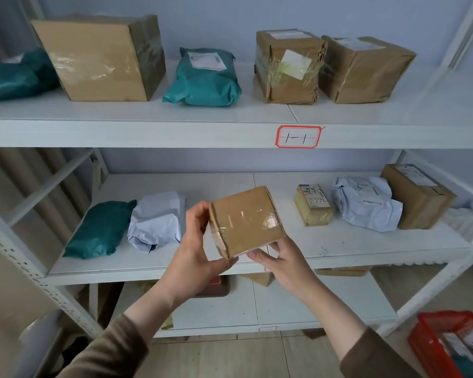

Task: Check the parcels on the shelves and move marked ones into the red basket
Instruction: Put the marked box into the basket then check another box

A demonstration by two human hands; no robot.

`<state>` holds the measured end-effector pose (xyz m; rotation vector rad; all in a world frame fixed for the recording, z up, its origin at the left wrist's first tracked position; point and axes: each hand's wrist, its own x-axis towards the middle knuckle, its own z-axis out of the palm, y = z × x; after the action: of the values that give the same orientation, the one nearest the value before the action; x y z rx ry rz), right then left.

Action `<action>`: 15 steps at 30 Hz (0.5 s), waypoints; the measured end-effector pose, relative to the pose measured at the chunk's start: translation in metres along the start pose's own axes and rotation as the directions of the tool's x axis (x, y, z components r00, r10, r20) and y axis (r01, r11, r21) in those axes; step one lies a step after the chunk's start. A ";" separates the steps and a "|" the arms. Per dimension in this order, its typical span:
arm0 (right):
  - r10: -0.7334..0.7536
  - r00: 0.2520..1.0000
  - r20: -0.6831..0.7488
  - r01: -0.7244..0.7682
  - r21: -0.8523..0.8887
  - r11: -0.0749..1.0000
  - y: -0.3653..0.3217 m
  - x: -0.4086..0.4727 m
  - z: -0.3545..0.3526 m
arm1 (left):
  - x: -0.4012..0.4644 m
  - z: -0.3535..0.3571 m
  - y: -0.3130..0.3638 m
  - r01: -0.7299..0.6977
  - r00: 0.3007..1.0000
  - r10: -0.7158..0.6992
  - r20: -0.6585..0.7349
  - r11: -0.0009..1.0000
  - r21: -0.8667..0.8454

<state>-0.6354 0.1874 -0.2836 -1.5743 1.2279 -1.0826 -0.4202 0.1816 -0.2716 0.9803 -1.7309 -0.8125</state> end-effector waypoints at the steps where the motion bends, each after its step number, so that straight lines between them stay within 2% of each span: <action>1: -0.040 0.999 -0.017 0.040 -0.037 0.999 -0.003 -0.001 0.000 | 0.001 -0.001 -0.001 0.024 1.000 -0.023 0.015 0.998 -0.062; 3: -0.104 0.993 -0.055 0.099 -0.097 0.990 -0.009 -0.002 -0.002 | 0.003 -0.004 0.001 0.136 0.989 -0.111 0.095 0.939 -0.317; 5: -0.174 0.983 -0.054 0.167 -0.114 0.979 -0.015 -0.002 -0.002 | 0.005 -0.006 0.002 0.275 0.959 -0.186 0.213 0.788 -0.551; 7: -0.238 0.970 -0.043 0.232 -0.110 0.967 -0.023 -0.004 0.000 | 0.005 -0.007 -0.004 0.374 0.927 -0.254 0.275 0.607 -0.701; 10: -0.297 0.951 -0.082 0.290 -0.090 0.953 -0.035 -0.005 0.005 | 0.007 -0.007 -0.014 0.403 0.909 -0.270 0.319 0.370 -0.837; 12: -0.266 0.958 -0.105 0.263 -0.038 0.964 -0.038 -0.005 0.006 | 0.011 -0.005 -0.010 0.406 0.907 -0.263 0.330 0.332 -0.851; 15: -0.047 0.988 -0.150 0.073 0.177 0.982 -0.038 -0.003 0.006 | 0.018 0.004 0.003 0.449 0.889 -0.320 0.327 0.475 -0.756</action>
<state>-0.6204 0.1968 -0.2489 -1.4211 1.1468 -1.3299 -0.4281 0.1674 -0.2634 0.6377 -0.9730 -1.8294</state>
